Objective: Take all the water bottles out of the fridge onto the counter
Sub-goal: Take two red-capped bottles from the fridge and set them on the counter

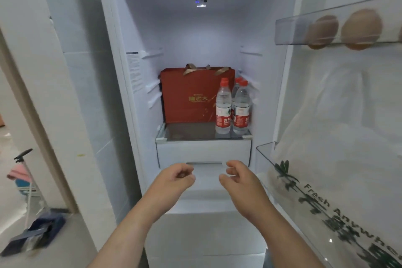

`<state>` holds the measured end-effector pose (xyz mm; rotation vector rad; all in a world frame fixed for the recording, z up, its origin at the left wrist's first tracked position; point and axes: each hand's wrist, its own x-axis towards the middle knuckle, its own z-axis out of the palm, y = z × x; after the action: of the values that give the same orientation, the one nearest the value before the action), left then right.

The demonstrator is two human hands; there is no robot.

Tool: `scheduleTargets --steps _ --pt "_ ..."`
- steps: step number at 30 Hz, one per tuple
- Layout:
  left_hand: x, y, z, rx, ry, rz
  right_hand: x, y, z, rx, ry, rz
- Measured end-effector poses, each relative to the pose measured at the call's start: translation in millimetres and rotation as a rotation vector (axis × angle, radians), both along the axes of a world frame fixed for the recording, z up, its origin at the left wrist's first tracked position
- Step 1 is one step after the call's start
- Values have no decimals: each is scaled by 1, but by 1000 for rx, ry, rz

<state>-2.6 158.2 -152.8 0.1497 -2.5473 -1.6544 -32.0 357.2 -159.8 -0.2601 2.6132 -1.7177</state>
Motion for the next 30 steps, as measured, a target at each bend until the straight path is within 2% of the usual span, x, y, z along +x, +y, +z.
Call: scheduleTargets --steps 7,18,22,30 --pt "-120 18 25 55 70 -35 -69 -6 10 -42 60 -140" --pt "-307 38 31 129 117 -88 -179 -44 11 3 188 -432" --pt "-343 40 18 77 127 -51 -215 -56 12 -17 227 -499" --pt "-364 35 3 47 147 -30 -267 -59 6 -101 269 -616"
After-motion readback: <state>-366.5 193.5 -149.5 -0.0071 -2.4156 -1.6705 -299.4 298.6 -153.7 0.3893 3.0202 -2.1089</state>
